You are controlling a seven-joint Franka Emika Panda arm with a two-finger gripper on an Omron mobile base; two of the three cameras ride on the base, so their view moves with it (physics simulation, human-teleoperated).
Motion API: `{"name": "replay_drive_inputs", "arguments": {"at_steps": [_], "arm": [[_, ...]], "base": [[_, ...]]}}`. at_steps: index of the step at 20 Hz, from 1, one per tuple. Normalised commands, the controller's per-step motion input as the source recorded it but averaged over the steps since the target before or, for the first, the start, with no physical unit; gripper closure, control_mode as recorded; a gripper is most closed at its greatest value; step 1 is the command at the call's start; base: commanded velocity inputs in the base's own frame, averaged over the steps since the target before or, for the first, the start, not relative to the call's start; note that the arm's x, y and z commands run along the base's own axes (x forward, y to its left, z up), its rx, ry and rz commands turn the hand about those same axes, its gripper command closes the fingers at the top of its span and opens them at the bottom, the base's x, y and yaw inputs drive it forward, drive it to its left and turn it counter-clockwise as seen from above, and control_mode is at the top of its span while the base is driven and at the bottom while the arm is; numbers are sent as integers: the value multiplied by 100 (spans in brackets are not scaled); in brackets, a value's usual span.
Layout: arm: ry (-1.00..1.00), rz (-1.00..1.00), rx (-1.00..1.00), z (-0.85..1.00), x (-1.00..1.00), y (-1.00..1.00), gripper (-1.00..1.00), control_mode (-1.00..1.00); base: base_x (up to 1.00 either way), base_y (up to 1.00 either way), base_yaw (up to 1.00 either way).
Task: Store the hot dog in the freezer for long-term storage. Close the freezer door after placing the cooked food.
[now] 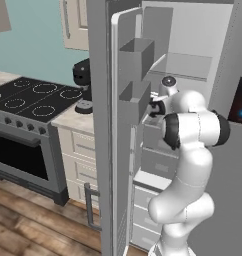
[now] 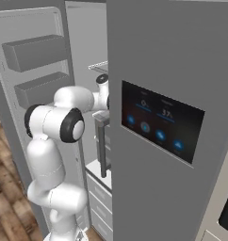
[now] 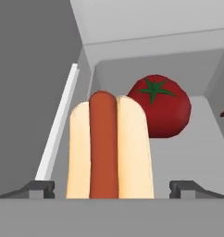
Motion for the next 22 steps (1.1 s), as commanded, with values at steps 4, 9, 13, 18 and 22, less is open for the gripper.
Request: {"name": "replay_drive_inputs", "arguments": {"at_steps": [4, 9, 13, 18, 22], "arm": [[-10, 0, 0, 14, -13, 20, -100, -100], [-5, 0, 0, 4, -22, 14, -100, -100], [0, 0, 0, 0, -44, 14, -100, -100], [0, 0, 0, 2, -56, 26, -100, -100], [0, 0, -1, 5, -48, 24, -100, -100]], "base": [[0, 0, 0], [0, 0, 0], [0, 0, 0], [0, 0, 0], [0, 0, 0]]}}
